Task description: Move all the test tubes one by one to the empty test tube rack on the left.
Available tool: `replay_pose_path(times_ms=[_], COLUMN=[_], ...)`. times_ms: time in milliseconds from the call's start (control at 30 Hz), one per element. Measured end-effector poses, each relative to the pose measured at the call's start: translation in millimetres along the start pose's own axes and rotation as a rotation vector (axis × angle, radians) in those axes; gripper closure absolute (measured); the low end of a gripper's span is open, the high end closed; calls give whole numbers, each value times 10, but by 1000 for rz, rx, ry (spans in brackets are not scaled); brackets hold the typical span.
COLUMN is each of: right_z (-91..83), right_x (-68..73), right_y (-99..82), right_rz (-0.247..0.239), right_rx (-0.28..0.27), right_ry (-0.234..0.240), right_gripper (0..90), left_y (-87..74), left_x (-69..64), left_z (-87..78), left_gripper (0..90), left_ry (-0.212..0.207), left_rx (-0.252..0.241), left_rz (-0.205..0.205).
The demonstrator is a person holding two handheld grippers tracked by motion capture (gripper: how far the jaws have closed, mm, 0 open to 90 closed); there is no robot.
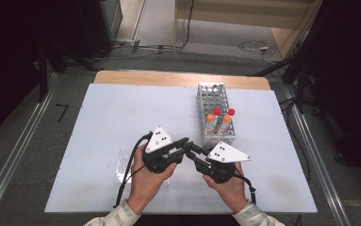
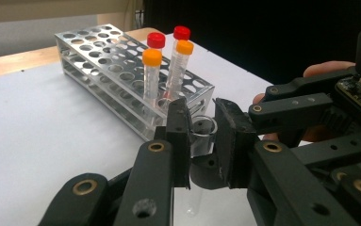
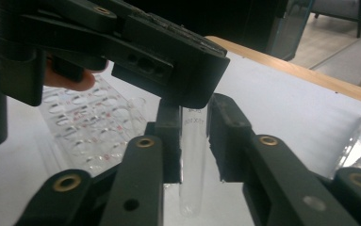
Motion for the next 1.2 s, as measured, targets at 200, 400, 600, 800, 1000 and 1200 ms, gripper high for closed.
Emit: replay_pose_path(times_ms=[200,400,600,800,1000,1200], right_z=[-68,-164,-233,-235,-216,-214], right_x=[97,170,26,-140,-270,-346], right_y=[66,88,13,-52,-112,-139], right_rz=[-7,-23,-7,18,40,55], right_rx=[-38,-58,-54,-40,-23,-18], right_ry=[68,112,86,49,18,-1], right_gripper=[390,265,245,246,247,251], left_y=[53,87,59,22,-46,-96], left_x=[6,20,94,228,397,528], left_z=[-121,-292,-480,-659,-734,-749], left_gripper=[777,778,778,778,778,778], left_ry=[-4,-6,18,53,95,149], left_rx=[-25,-42,-33,-36,-11,1], left_rz=[-8,-12,-17,-32,-53,-66])
Point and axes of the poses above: each handheld gripper's, and its own axes: z roughly forward along the jaws, y roughly out of its top, x roughly to its left, the point moved 9 cm from there along z, roughly forward along the jaws, and after that the axes turned 11 degrees about x, right-handed, at the moved point
